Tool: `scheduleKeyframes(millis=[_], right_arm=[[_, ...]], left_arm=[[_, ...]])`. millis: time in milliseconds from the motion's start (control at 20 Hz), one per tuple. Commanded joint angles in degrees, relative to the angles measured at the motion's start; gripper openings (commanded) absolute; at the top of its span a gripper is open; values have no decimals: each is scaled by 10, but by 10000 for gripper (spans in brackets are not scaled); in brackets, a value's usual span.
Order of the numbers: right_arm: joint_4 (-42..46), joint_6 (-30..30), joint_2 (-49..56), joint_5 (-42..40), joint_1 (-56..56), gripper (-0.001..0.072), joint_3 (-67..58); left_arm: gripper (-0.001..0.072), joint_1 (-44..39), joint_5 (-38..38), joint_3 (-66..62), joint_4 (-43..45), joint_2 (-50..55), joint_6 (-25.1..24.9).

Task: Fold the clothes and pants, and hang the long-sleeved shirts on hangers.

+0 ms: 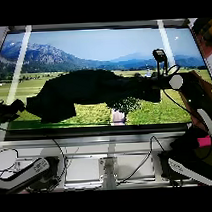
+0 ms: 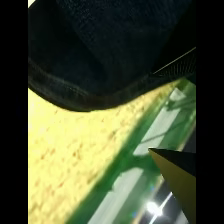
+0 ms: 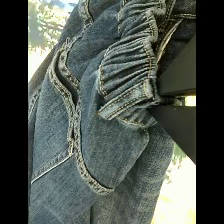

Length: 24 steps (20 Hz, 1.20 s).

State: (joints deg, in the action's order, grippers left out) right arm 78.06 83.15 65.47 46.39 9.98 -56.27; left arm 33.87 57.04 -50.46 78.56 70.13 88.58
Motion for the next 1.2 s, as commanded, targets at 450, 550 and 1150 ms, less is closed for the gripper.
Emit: scheduleKeyframes(millis=[450, 550, 1150], right_arm=[[0, -3, 0, -10, 1, 36, 0], [0, -3, 0, -10, 1, 36, 0], [-20, -3, 0, -113, 1, 36, 0]], left_arm=[[49, 7, -136, -1, -190, 105, -68], [36, 7, -175, -12, -247, 101, -75], [35, -25, -351, -267, -598, 69, -377]])
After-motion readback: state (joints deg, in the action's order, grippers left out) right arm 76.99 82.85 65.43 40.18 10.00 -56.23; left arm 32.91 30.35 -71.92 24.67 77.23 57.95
